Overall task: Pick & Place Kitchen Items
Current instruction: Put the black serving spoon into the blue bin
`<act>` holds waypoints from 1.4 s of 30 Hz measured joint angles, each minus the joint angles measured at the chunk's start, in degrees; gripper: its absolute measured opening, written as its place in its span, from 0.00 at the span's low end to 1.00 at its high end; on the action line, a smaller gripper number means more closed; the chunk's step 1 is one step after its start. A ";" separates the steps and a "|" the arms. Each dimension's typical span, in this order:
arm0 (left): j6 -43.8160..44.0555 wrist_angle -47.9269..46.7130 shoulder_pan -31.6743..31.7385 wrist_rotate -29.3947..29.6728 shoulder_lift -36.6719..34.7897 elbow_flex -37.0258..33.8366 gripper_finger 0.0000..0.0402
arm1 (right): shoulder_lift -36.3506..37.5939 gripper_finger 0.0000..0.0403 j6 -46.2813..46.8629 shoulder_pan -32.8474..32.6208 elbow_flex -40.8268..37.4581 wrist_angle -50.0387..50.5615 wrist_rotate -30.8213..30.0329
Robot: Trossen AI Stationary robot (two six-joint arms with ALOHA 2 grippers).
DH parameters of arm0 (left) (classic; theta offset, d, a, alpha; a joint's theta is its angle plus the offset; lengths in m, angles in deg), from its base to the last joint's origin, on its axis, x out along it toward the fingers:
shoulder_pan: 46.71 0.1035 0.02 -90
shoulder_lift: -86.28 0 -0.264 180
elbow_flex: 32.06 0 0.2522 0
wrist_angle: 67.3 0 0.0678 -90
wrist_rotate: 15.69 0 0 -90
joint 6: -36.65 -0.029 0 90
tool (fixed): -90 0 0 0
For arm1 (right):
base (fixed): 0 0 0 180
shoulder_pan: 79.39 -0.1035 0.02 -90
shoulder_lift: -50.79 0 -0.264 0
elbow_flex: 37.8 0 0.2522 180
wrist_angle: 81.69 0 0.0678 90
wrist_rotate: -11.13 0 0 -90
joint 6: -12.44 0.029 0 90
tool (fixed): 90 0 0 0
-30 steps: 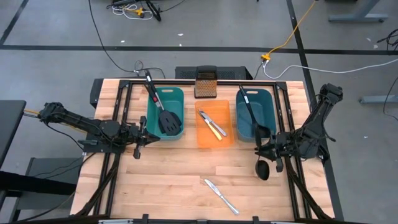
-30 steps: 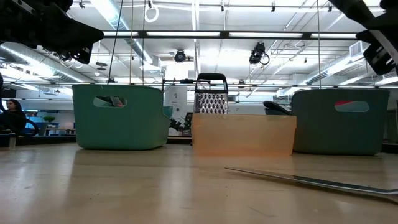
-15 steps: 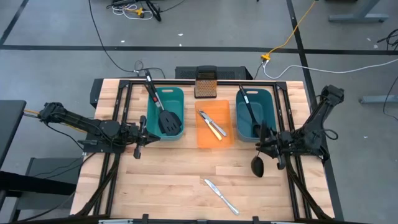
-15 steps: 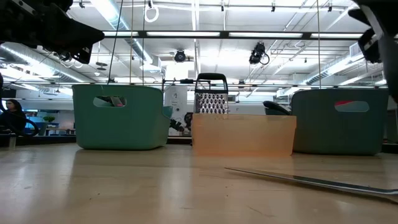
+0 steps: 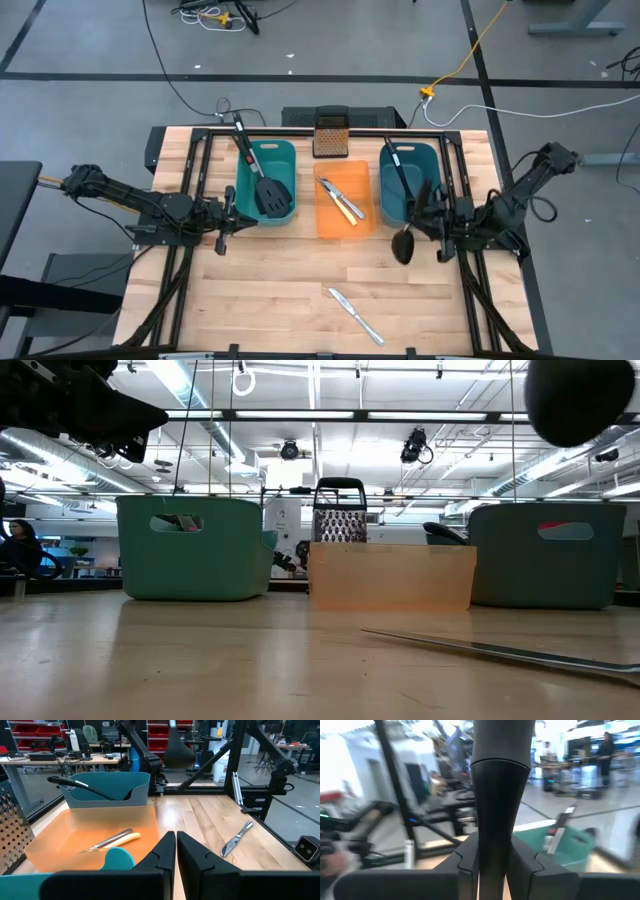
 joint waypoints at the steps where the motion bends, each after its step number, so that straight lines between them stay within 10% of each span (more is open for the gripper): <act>1: -0.01 0.01 0.00 0.00 0.00 -0.01 0.05 | -0.36 0.17 -0.02 0.89 2.46 3.68 -0.55; 16: -0.72 0.00 0.00 0.00 0.00 -0.01 0.05 | 0.18 0.17 10.15 23.86 11.28 35.11 -4.65; 42: -1.27 -0.04 0.00 0.60 0.00 -0.02 0.05 | -3.99 0.17 15.09 55.29 -4.12 32.94 15.16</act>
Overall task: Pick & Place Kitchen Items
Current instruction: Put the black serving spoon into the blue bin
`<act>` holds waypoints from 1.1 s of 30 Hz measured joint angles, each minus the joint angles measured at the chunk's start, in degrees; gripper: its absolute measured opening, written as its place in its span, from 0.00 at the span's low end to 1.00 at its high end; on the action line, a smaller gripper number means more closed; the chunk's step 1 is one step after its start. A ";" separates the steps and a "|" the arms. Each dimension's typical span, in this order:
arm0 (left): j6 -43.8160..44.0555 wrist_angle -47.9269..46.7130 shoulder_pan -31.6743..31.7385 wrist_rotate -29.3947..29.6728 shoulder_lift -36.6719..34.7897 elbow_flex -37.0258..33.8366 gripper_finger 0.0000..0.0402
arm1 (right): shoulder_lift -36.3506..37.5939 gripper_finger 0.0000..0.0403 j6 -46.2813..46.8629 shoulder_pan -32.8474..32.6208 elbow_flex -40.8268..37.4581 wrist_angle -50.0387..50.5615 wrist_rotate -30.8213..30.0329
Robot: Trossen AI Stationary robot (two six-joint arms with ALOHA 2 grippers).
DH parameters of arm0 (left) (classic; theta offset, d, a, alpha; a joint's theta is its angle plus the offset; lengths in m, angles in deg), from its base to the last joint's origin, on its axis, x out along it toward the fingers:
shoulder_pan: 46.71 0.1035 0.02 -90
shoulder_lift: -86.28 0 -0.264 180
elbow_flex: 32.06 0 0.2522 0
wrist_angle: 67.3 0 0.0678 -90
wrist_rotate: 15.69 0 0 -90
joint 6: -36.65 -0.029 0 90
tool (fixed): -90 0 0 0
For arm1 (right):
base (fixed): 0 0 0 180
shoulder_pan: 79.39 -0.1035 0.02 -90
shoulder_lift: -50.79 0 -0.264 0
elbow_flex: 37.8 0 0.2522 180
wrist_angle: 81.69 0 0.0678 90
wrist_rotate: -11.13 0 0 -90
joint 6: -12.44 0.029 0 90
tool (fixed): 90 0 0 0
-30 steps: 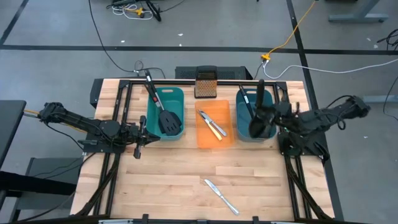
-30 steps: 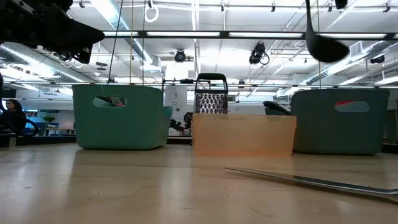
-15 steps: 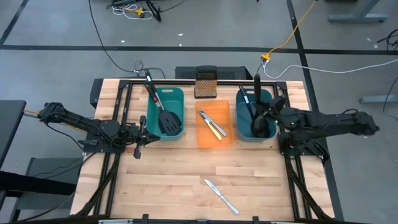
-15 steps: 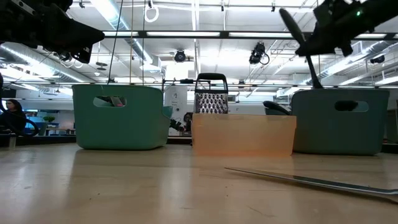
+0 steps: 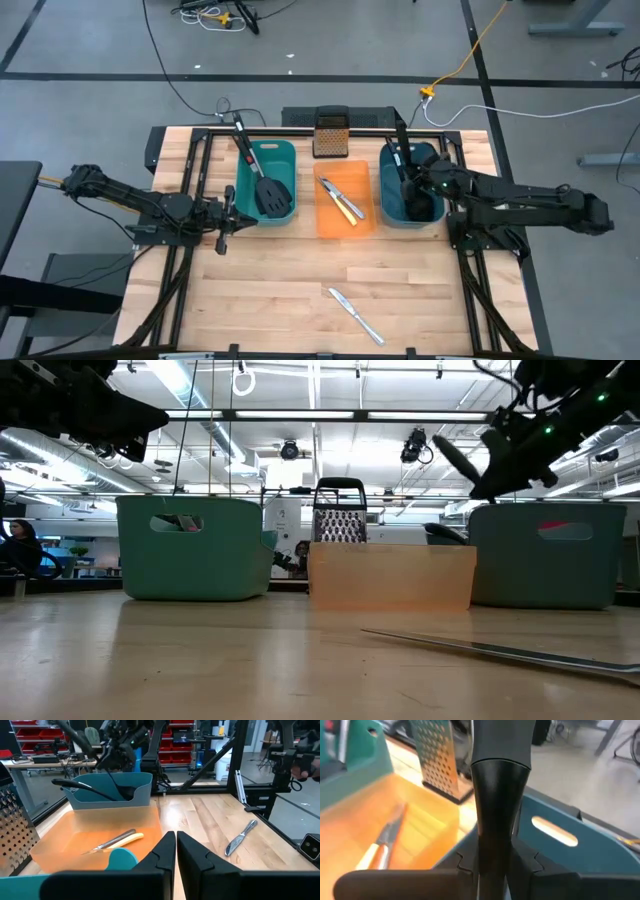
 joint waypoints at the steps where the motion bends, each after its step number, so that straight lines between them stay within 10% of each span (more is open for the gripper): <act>1: 0.00 0.00 0.00 0.01 0.00 0.00 0.05 | -1.02 0.17 0.07 0.82 0.00 -0.02 0.55; 19: -0.37 -1.31 0.00 0.05 -0.02 0.00 0.05 | -13.61 0.17 6.20 9.18 0.02 -0.81 2.75; 33: -0.26 -1.28 0.00 0.03 0.00 0.00 0.05 | -15.77 0.36 5.48 10.65 0.04 -8.75 5.25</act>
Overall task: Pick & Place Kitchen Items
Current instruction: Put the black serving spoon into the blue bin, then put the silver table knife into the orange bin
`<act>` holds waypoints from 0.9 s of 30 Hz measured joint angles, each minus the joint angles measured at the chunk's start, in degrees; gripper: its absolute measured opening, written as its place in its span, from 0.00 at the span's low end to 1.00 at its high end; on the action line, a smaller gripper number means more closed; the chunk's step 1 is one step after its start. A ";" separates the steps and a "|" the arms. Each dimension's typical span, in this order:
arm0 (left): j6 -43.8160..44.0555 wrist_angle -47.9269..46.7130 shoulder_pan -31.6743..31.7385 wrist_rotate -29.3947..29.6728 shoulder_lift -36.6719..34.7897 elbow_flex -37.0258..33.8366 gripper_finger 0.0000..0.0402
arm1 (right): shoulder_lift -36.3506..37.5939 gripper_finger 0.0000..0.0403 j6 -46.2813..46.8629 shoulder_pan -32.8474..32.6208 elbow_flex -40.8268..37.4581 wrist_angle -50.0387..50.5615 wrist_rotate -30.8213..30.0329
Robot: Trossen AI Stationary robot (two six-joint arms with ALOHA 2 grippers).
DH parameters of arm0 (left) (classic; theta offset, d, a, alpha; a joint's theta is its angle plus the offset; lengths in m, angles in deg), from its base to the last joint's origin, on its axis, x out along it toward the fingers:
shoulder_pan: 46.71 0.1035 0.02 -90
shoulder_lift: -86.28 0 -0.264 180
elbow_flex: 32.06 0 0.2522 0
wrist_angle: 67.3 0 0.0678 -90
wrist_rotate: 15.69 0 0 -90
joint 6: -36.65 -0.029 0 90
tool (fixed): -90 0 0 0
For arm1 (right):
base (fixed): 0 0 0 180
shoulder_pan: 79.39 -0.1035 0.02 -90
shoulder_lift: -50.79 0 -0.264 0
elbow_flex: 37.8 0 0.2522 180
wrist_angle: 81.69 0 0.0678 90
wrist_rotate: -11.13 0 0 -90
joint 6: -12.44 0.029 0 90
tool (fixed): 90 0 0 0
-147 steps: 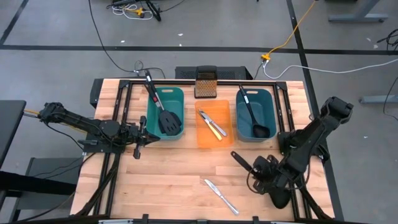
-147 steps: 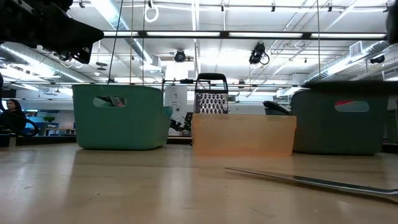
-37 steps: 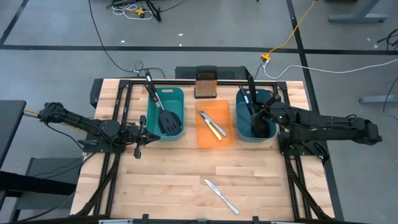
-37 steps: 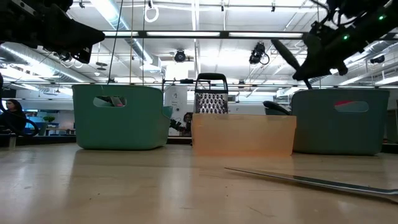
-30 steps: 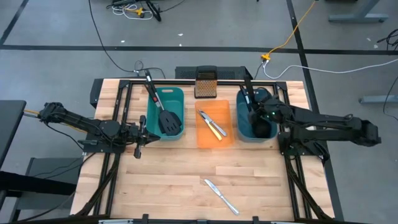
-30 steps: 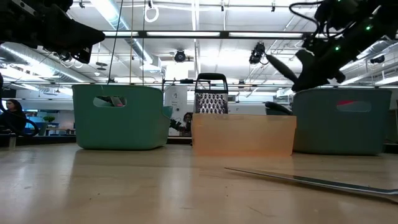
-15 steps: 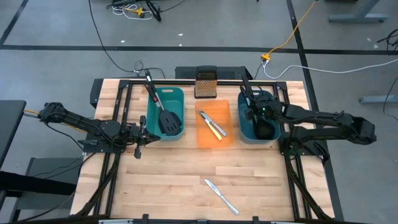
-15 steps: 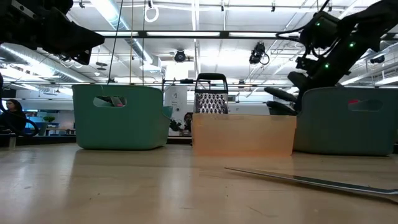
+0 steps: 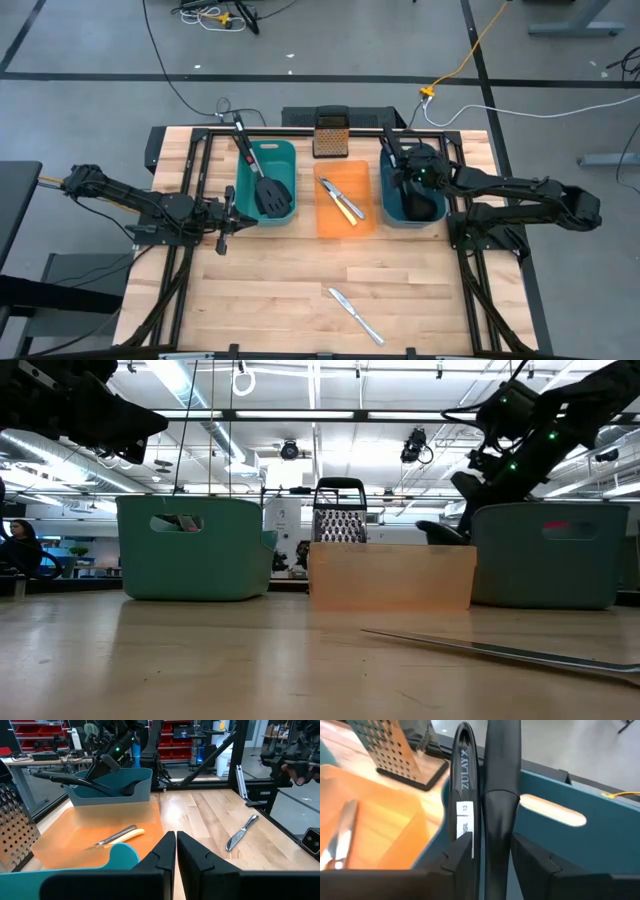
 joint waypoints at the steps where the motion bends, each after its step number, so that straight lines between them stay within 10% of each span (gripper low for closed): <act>1: 0.00 0.01 0.00 0.00 0.00 0.00 0.05 | 0.02 0.36 0.04 0.02 0.00 -0.29 0.72; 18: 0.02 -0.06 -0.01 0.00 0.00 0.00 0.05 | 14.61 0.35 -8.12 -4.89 5.03 1.16 6.76; 27: 0.42 -0.94 -0.02 -0.11 -0.02 0.00 0.05 | 28.50 0.05 -15.67 -17.50 3.65 -4.29 10.34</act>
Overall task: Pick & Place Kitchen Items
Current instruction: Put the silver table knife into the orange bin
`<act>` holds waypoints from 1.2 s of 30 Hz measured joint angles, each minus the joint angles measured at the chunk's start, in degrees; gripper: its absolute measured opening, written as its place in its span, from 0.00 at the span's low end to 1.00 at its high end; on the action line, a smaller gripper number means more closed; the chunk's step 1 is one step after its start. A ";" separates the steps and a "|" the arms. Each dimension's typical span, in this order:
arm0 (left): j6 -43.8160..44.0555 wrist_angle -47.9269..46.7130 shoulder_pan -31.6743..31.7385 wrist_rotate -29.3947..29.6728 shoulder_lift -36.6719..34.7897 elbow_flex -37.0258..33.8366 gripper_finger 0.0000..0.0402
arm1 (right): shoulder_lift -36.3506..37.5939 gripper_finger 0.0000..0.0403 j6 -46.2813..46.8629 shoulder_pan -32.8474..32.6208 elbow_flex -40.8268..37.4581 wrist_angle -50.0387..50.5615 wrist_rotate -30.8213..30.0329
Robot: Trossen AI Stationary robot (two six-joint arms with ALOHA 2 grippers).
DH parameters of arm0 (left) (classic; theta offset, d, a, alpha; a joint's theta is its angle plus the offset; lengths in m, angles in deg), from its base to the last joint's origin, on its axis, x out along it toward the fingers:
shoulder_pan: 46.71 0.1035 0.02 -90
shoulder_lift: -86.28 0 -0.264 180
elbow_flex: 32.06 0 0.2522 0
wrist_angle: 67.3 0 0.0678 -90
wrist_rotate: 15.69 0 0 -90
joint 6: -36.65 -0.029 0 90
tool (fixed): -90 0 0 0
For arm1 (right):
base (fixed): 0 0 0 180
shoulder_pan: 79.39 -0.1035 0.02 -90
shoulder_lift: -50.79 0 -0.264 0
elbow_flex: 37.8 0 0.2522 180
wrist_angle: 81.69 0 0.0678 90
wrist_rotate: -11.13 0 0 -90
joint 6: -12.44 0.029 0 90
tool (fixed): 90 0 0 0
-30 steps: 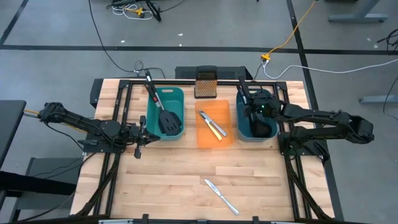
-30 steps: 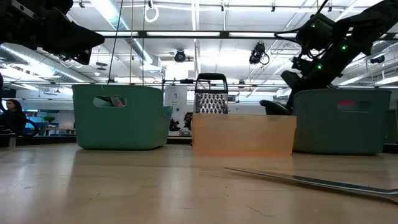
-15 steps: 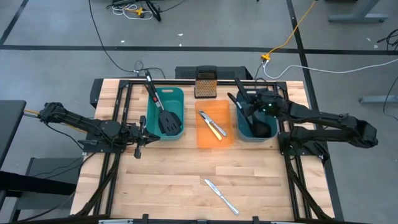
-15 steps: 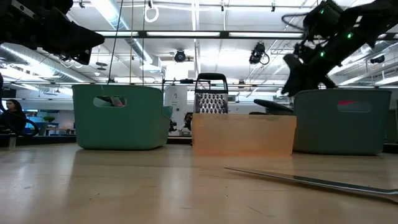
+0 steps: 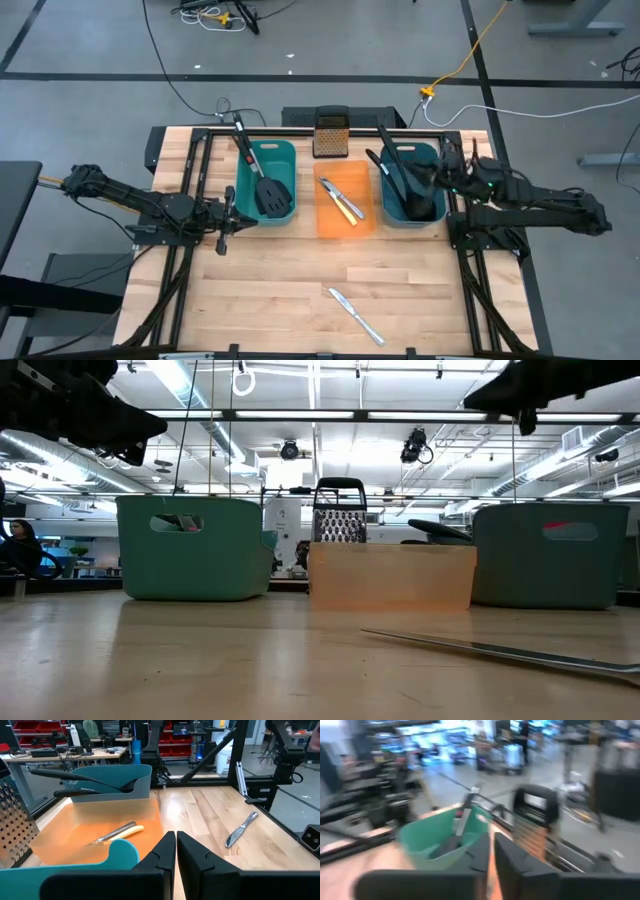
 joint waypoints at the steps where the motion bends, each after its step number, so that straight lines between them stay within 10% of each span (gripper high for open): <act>1: 0.02 -0.29 0.00 0.00 0.00 0.00 0.05 | 1.38 0.03 -1.01 -1.39 -0.77 -1.00 0.99; 17: 0.07 -0.42 0.00 -0.11 0.02 0.00 0.05 | 19.33 0.01 -6.16 -11.70 -17.83 -16.73 7.95; 36: 0.13 -0.40 0.00 -0.11 0.02 0.00 0.05 | 21.15 0.01 -4.83 -14.44 -24.59 -17.83 6.77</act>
